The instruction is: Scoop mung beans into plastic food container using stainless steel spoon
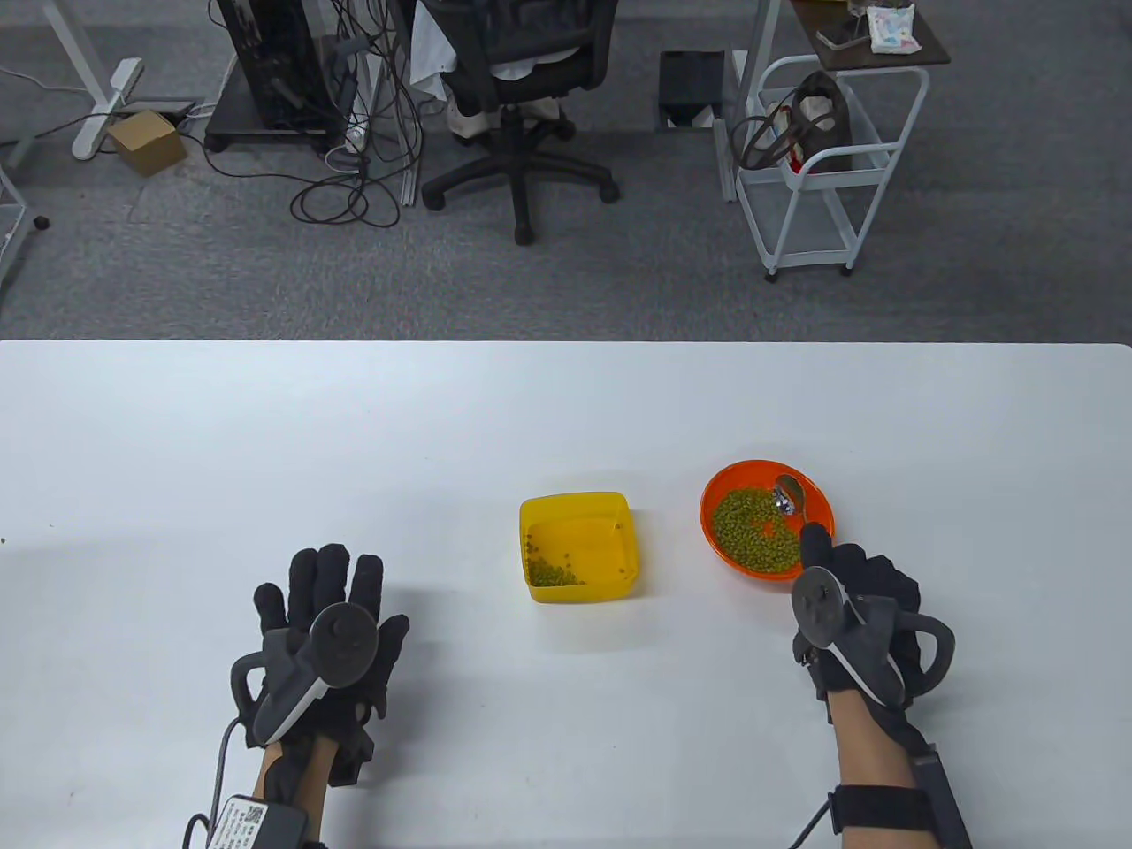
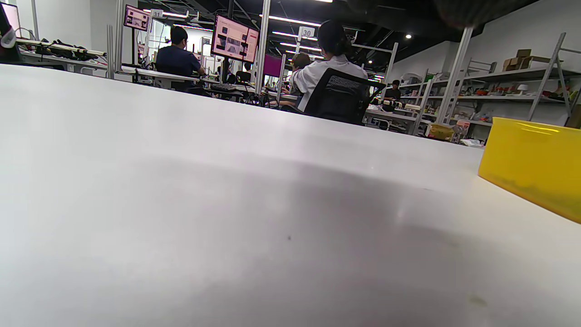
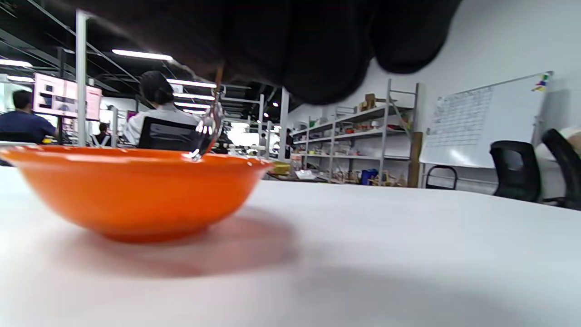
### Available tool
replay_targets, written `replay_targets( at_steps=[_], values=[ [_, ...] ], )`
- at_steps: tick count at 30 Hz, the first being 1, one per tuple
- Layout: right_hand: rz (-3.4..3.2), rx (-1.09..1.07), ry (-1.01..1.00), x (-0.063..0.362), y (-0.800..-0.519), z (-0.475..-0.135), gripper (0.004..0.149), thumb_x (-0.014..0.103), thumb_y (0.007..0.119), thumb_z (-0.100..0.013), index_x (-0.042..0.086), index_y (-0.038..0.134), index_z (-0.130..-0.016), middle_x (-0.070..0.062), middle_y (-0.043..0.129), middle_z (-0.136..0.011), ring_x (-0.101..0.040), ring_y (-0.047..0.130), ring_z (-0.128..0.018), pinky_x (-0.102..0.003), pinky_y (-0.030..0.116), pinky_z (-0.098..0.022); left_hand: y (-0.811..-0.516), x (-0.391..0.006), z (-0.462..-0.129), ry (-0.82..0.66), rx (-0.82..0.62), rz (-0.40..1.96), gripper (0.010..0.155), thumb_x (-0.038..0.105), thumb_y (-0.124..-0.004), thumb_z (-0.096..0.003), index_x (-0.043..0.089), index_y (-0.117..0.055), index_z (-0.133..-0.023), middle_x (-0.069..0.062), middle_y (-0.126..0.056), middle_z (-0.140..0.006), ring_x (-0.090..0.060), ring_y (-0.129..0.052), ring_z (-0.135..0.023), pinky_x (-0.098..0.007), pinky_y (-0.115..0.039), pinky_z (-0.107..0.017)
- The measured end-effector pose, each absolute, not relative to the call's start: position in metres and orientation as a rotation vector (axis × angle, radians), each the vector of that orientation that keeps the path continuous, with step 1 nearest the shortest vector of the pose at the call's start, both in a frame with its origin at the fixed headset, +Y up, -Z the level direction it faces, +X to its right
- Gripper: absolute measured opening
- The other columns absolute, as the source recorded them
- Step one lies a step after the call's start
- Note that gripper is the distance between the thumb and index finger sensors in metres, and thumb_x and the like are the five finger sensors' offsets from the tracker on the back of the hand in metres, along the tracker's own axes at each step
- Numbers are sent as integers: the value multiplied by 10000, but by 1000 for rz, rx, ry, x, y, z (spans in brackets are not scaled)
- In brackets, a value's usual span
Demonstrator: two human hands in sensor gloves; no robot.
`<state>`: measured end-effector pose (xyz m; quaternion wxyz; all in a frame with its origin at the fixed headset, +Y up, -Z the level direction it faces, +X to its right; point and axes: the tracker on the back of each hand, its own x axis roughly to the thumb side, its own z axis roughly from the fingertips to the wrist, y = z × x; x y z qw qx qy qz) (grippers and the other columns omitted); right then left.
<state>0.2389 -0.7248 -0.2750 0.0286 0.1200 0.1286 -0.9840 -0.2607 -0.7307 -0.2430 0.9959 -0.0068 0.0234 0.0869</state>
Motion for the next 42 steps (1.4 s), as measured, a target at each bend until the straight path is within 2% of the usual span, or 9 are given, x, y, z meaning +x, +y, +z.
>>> replay_targets(
  at_steps=[8,20,24,27,34,38,40,42],
  values=[
    [-2941,417,330,238,-734,-278,443,330,765,-515,389,726,-952,122,870,-646,-201,876,-662,-522,678,-654,-731,-261,-243,49,-14,175,736,586,-613,-439,381,-308,-1076,-37,-160,-1188,-338,-161,-1122,-686,-150,-753],
    [-2947,434,285,237,-739,-279,449,327,759,-516,376,713,-961,117,866,-653,-202,884,-661,-524,688,-645,-731,-262,-243,50,-19,175,744,587,-612,-439,378,-292,-1077,-41,-155,-1187,-340,-156,-1121,-687,-147,-751],
    [-3160,341,121,235,-743,-282,480,365,765,-509,302,679,-977,126,868,-607,-167,919,-579,-511,736,-598,-731,-262,-243,50,-20,173,742,586,-613,-439,378,-296,-1077,-40,-156,-1188,-340,-157,-1121,-686,-146,-751],
    [-3425,357,-11,234,-745,-283,489,371,788,-506,283,682,-975,126,870,-586,-163,927,-549,-509,749,-580,-731,-262,-243,51,-20,171,742,587,-612,-439,377,-297,-1077,-40,-154,-1188,-340,-155,-1121,-686,-146,-751],
    [-3665,330,-278,237,-753,-285,547,336,811,-510,273,613,-1015,119,851,-658,-191,914,-624,-517,736,-593,-731,-261,-243,46,-19,174,744,586,-612,-440,377,-288,-1077,-40,-154,-1188,-340,-155,-1121,-686,-146,-751],
    [-3520,254,-220,234,-745,-283,527,302,812,-521,270,631,-1015,83,850,-743,-227,931,-666,-513,756,-581,-731,-261,-243,45,-19,175,744,586,-612,-440,379,-287,-1077,-39,-154,-1188,-339,-158,-1121,-686,-145,-752],
    [-3406,214,-185,229,-741,-282,512,282,807,-528,268,642,-1013,59,839,-809,-210,954,-646,-499,780,-567,-731,-261,-243,45,-18,176,743,585,-612,-441,380,-286,-1076,-39,-157,-1188,-340,-157,-1121,-686,-146,-752],
    [-3348,174,-156,225,-739,-282,503,286,806,-527,263,656,-1007,62,856,-809,-191,973,-620,-484,800,-552,-731,-261,-243,44,-19,177,744,586,-612,-440,380,-287,-1076,-39,-153,-1188,-339,-156,-1122,-686,-145,-752]
  ],
)
